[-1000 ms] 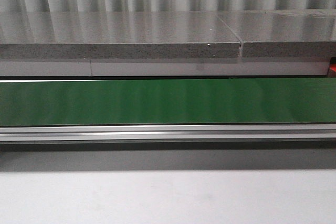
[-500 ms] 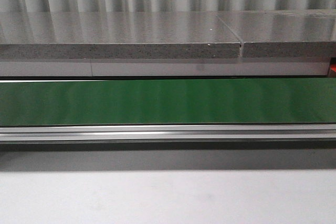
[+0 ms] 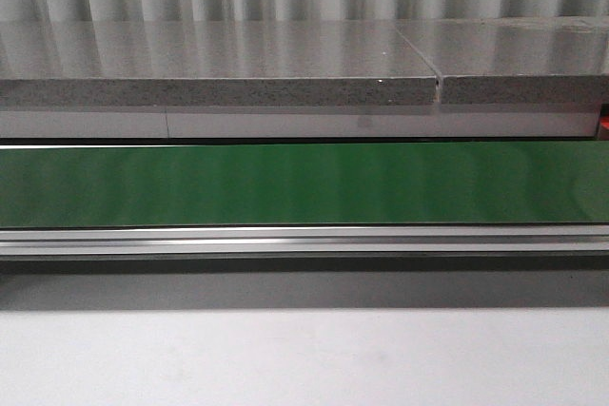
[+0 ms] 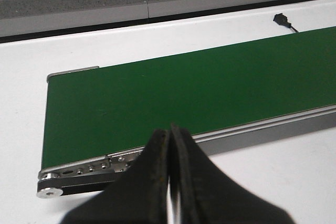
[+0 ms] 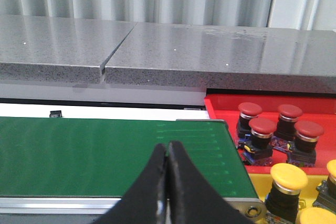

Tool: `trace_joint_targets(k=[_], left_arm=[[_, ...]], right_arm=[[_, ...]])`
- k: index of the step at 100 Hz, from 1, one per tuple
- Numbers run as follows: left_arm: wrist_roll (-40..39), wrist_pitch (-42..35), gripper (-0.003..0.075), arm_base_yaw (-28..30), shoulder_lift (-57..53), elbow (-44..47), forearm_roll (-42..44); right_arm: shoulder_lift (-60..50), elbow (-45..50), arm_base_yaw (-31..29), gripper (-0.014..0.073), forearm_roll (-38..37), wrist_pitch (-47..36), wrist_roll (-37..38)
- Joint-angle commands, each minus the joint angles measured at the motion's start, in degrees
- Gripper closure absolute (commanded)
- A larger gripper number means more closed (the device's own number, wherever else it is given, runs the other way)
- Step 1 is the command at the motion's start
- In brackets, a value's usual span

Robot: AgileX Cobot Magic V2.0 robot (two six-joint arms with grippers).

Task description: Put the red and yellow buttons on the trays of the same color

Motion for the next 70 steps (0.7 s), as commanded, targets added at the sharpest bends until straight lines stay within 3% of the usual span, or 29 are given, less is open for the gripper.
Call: trace_joint_targets(k=[1,49,59,70], left_arm=[[-0.07,-4.35,0.0740,-0.45,0.24,-1.55,-1.06],[-0.07,-4.35,0.0740,-0.45,0.24,-1.55,-1.06],[-0.20,-5.22,0.0740,-0.45,0.24,-1.22,2.72],[-10.76,-12.89,0.0740,-0.45,-0.56,1.97,5.74]], right_arm=[[-0.96,-0.39,-0.08,0.0660,-0.66,-3.93,0.07],[-0.96,-0.39,-0.08,0.0660,-0.66,-3.93,0.07],[-0.96,-0.39,-0.08,0.0660,-0.66,-3.93,0.07],[-0.96,-0.39,-0.08,0.0660,-0.66,-3.93,0.07]])
